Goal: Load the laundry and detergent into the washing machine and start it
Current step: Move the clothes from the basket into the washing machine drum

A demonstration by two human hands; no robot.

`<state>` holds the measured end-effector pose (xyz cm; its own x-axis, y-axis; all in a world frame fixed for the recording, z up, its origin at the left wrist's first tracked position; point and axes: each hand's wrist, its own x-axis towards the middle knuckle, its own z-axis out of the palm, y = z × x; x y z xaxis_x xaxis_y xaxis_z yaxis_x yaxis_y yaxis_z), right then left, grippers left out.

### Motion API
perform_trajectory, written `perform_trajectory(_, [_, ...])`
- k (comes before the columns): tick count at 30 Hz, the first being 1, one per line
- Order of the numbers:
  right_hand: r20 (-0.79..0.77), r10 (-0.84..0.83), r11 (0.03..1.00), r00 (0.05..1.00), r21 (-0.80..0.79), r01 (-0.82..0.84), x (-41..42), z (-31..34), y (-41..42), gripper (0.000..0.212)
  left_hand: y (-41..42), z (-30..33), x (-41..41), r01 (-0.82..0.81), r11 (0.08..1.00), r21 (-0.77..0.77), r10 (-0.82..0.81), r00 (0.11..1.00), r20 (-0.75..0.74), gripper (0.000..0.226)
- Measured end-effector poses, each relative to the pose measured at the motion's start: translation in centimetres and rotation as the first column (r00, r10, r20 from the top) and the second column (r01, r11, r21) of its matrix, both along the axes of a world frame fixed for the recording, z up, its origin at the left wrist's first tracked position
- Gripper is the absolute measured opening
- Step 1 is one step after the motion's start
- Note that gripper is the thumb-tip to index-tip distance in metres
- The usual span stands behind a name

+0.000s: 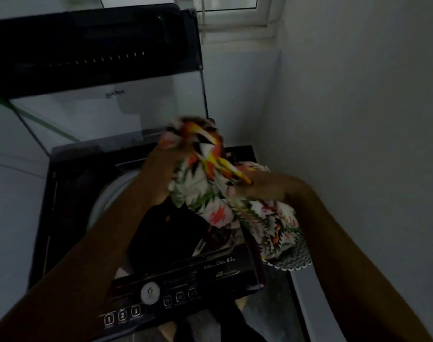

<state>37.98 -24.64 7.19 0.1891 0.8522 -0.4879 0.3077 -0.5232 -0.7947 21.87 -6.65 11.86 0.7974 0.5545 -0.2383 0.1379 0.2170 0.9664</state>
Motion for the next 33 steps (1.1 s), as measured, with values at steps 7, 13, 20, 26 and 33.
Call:
perform_trajectory(7, [0.139,0.011,0.993,0.990,-0.115,0.005,-4.7,-2.3,5.8,0.035,5.1,-2.9,-7.0,-0.378,0.911,-0.163,0.396,0.913,0.095,0.029])
perform_trajectory(13, [-0.020,-0.132,0.987,0.991,-0.092,0.130,-10.1,-3.6,12.9,0.008,6.4,-10.3,-12.0,0.091,0.984,0.151,0.049,0.681,-0.731,0.025])
perform_trajectory(20, [-0.100,-0.389,0.885,0.916,-0.316,0.342,-13.6,-6.0,13.3,0.034,1.5,-15.2,-10.2,0.519,0.765,0.381,-0.209,0.760,-0.616,0.141])
perform_trajectory(26, [0.058,-0.411,0.894,0.910,-0.166,0.415,-7.4,-5.9,8.6,0.047,2.4,-15.8,-10.1,0.465,0.728,0.504,-0.059,0.775,-0.629,0.041])
perform_trajectory(33, [0.598,-0.108,0.867,0.794,-0.334,0.370,-2.1,-6.2,3.2,0.078,5.0,-17.1,-11.0,0.360,0.813,0.458,0.160,0.618,-0.770,0.019])
